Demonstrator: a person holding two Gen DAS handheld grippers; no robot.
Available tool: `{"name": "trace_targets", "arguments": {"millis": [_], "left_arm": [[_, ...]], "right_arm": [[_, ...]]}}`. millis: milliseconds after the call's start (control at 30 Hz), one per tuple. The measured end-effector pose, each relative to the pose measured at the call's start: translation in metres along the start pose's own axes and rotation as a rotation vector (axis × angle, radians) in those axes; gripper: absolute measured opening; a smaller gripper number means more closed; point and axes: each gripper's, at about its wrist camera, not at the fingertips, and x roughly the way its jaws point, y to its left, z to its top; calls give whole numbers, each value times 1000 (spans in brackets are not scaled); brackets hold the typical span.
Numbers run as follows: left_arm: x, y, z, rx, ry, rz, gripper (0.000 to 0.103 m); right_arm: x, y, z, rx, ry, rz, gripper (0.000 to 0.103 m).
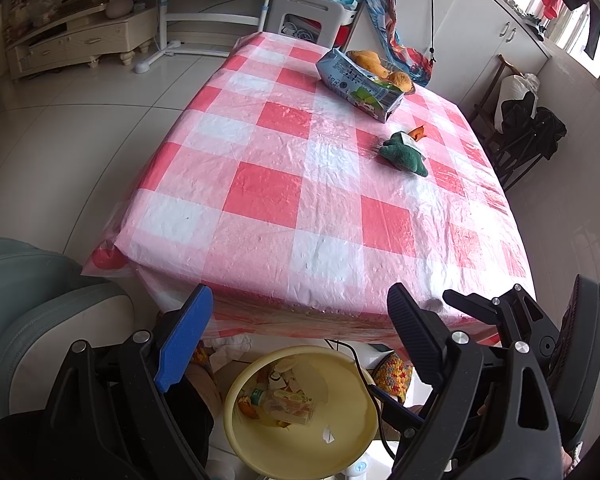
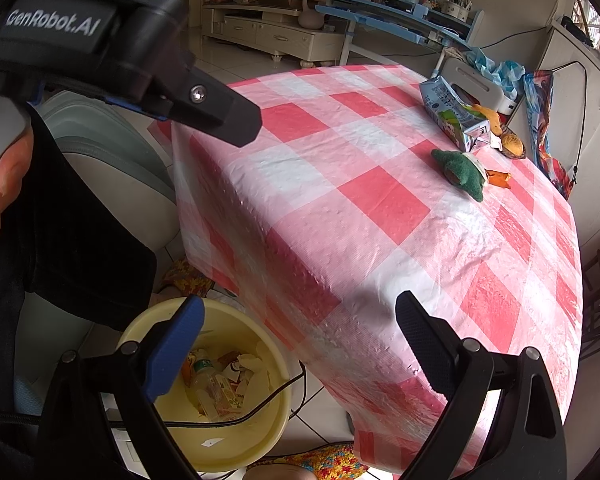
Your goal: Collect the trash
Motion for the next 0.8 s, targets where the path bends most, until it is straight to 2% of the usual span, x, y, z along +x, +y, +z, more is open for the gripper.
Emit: {"name": "trace_targets", "arguments": {"millis": [800], "left_arm": [[-6,4,1,-22,-15,-15,86]], "right_arm": [[-1,0,1,5,-3,-12,92]]}}
